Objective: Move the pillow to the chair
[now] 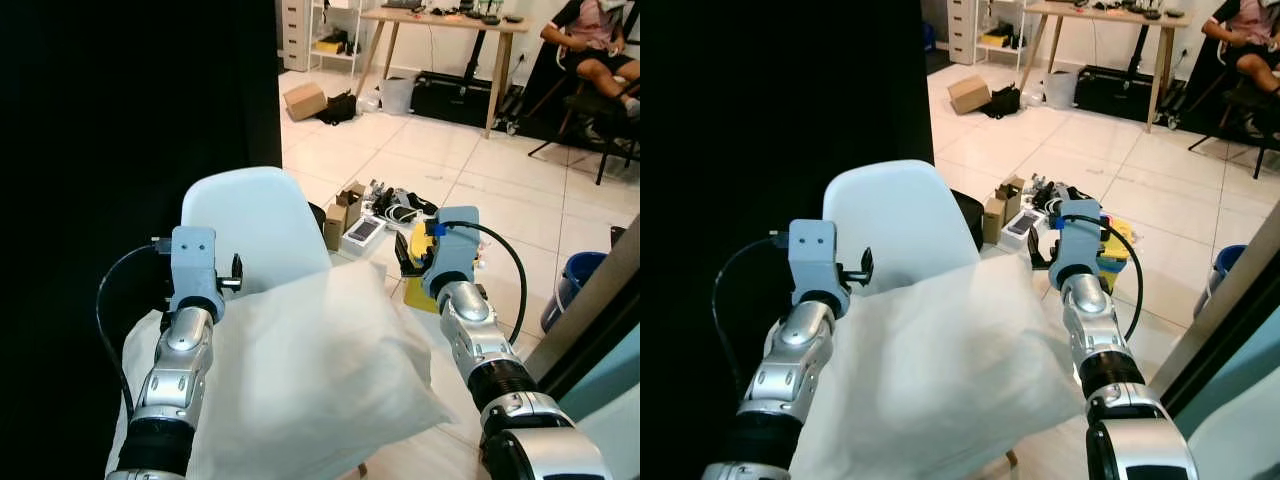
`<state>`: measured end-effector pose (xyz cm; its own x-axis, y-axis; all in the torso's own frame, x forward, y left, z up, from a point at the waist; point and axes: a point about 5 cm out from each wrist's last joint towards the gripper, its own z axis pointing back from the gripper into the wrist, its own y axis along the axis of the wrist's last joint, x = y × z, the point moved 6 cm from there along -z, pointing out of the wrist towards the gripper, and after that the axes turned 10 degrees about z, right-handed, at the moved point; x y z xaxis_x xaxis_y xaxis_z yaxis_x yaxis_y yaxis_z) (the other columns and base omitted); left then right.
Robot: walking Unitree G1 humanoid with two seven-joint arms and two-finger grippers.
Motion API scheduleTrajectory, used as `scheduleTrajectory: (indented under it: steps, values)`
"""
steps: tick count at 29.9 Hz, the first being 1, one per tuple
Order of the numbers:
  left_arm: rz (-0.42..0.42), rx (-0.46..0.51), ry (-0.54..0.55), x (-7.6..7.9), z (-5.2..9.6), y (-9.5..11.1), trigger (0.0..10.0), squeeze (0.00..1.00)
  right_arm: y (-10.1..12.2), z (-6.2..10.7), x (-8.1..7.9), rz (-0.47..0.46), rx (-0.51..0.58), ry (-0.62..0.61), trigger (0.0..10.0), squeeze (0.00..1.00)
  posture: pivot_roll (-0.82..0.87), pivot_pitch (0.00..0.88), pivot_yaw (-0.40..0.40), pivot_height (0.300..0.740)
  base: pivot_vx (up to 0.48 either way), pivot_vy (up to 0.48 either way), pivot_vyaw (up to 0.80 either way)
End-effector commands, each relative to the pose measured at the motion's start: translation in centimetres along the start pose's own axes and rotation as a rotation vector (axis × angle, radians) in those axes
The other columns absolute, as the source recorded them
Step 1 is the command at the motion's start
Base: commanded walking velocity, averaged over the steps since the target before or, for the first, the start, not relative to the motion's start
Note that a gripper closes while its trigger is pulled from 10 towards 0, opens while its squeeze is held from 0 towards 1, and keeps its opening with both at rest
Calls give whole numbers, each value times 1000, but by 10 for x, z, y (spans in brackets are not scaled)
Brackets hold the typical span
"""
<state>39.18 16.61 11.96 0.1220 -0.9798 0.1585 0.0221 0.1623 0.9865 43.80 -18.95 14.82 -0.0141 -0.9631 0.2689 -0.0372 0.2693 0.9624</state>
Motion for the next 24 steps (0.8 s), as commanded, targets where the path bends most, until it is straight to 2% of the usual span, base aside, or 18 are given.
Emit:
scheduleTrajectory:
  steps: [1,3,8,13,18,24]
  values:
    - [31,-82,14,-6,6,-27,10000,0,-10,2,-3,12,-40,12,10000,0,70,50,-4,740,0,0,0]
    - [51,-107,18,-8,7,-35,10000,0,-13,2,-4,13,-54,15,10000,0,70,50,-4,740,0,0,0]
    - [67,-185,38,-13,15,-60,10000,0,-41,11,-15,52,-155,57,10000,0,69,51,-8,740,-55,0,0]
    - [58,-179,26,-10,16,-60,10000,0,-46,14,-20,45,-164,73,10000,0,69,53,-9,740,-315,0,0]
    - [23,-143,-10,0,13,-53,10000,0,-45,14,-30,36,-161,103,10000,0,66,50,-9,740,-357,0,0]
    - [12,-131,-21,3,11,-50,10000,0,-45,14,-32,36,-160,111,10000,0,66,50,-10,740,-360,0,0]
